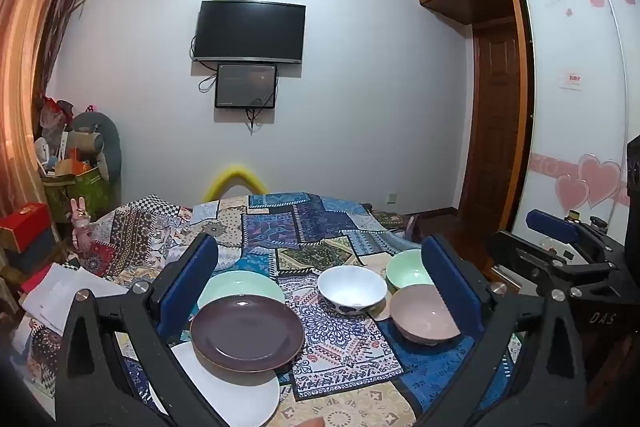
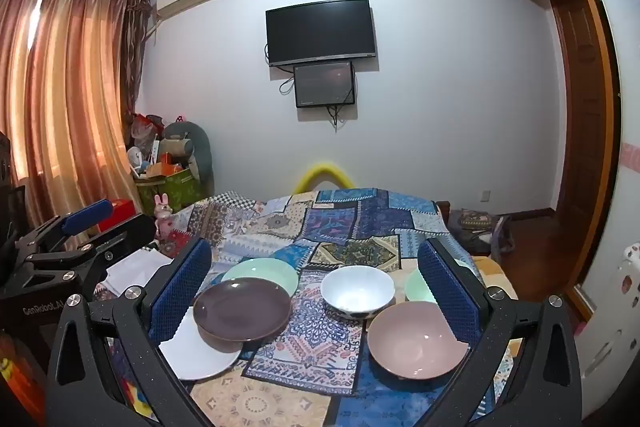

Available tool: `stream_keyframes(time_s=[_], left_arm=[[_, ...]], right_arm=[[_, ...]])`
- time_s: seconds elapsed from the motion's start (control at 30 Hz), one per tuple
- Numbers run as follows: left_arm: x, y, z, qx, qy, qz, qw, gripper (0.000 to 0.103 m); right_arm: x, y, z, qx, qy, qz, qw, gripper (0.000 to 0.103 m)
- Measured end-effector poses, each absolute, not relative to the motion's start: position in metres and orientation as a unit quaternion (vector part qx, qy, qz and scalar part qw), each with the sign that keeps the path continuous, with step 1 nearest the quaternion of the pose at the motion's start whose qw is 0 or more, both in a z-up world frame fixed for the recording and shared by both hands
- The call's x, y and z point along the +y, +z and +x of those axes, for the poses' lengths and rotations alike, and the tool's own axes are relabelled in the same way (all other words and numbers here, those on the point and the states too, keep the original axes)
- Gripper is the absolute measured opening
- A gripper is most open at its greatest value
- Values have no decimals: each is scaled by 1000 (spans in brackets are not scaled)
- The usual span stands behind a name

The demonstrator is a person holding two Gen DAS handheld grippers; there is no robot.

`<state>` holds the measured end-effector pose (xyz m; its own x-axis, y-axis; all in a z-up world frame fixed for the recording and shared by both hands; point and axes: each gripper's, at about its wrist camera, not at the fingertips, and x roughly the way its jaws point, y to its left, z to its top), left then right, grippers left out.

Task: Organize plates and bowls

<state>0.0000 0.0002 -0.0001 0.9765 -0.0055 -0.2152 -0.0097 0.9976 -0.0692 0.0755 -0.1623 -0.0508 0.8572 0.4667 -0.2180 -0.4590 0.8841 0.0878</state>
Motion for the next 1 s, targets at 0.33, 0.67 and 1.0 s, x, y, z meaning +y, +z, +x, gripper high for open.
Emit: stream_keyframes(time_s=[0.33,0.67,1.0], left_arm=[[2,0,0,111,2,-32,993,103],[-3,-2,1,109,3,-25,994,103],[-3,-2,0,111,0,-24,994,103]], right_arm=[[-162,-51,76,118,240,15,963,103],[-163,-50,76,118,241,17,963,103],[-162,-48,74,119,243,17,963,103]])
